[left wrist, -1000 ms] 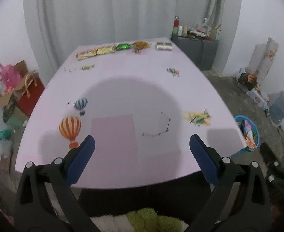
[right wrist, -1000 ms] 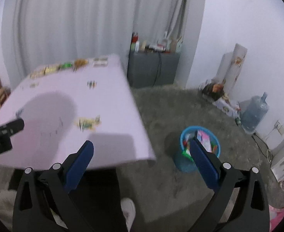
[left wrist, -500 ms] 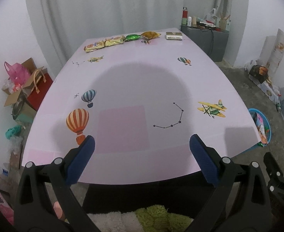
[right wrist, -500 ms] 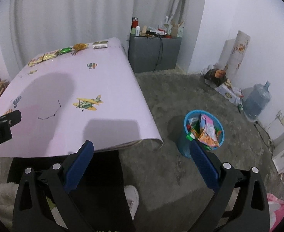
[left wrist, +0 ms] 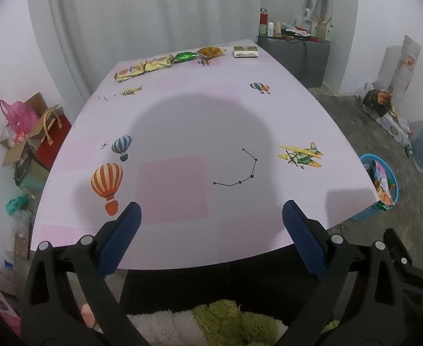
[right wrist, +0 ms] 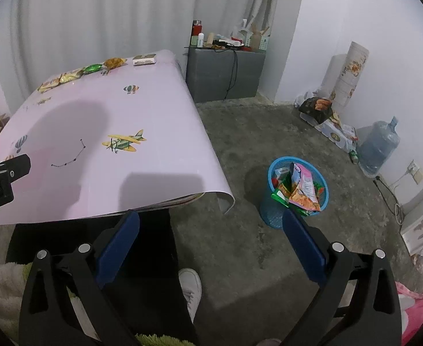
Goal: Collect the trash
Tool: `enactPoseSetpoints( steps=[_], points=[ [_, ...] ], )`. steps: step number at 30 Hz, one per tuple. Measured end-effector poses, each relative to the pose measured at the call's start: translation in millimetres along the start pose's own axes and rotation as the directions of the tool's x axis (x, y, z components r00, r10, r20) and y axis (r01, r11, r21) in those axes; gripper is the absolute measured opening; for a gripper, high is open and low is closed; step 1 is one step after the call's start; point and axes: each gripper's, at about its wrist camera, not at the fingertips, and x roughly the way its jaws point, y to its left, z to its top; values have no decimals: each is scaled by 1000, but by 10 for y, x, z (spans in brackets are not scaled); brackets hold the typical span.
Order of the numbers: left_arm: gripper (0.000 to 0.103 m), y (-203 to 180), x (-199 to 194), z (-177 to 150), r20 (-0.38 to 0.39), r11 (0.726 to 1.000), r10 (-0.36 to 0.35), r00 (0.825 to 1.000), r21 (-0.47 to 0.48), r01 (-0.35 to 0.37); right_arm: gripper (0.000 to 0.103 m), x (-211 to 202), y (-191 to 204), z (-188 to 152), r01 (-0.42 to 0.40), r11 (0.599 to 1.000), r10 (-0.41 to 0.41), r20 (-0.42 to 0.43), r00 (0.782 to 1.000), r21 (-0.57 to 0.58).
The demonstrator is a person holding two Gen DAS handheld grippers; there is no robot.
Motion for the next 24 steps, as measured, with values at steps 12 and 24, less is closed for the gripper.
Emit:
enactPoseSetpoints(
  steps=[12,24],
  points=[
    [94,108,-8,-18,-20,999,37,999,-4,-37,97,-5,36,-2,-16,1000,16,1,1000,-5],
    [94,98,44,-96,-64,1000,16,998,4,-16,97,8,-13,27,-26,1000,26,-2,1000,-4]
  ],
)
